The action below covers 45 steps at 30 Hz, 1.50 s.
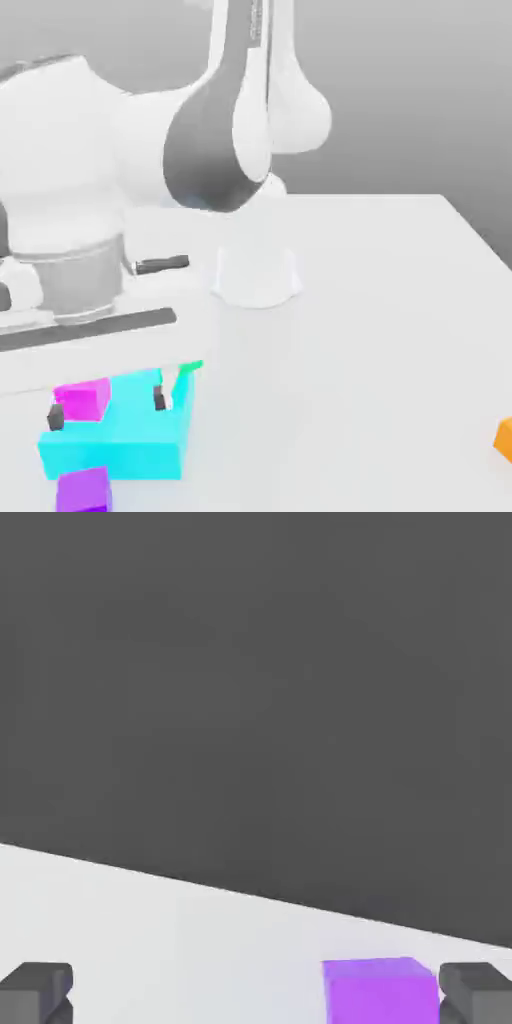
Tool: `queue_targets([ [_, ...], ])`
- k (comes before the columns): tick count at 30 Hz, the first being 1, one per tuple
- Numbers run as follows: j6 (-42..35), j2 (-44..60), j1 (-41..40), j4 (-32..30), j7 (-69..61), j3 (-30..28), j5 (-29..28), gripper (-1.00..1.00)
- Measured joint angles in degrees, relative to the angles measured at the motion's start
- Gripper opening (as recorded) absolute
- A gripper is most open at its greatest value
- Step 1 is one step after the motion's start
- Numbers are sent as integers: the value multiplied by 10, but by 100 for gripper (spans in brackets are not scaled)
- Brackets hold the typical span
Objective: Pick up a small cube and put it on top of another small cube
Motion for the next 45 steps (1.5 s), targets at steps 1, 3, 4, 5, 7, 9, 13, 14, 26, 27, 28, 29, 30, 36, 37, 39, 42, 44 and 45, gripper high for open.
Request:
queue_targets([
  [1,7,17,-4,0,-8,-2,-4,0],
  [3,21,50,-11,0,-20,-9,-16,0],
  [4,29,67,-14,0,-26,-12,-23,0],
  [5,41,86,-19,3,-33,-8,-19,0],
  [7,71,127,-36,12,-48,10,-3,0],
  [9,98,163,-55,20,-61,32,13,-100],
  [13,97,163,-55,20,-61,32,13,-100],
  [14,97,163,-55,20,-61,32,14,-100],
  [26,-3,-9,-14,-73,47,-16,-11,-100],
  [27,-9,-27,-12,-87,63,-18,-12,-100],
  [28,-14,-45,-9,-100,81,-21,-14,-100],
  [29,-19,-64,-5,-114,100,-24,-19,-100],
  [30,-24,-83,-3,-128,121,-26,-25,-100],
  [36,-46,-207,-15,-213,266,-16,-95,-100],
  [37,-50,-228,-22,-228,292,-10,-109,-100],
  [39,-57,-270,-38,-256,345,5,-139,-100],
  [42,-68,-333,-69,-299,425,34,-183,-100],
  [44,-76,-375,-95,-327,476,58,-210,-100],
  [45,-80,-395,-110,-342,500,72,-222,-100],
])
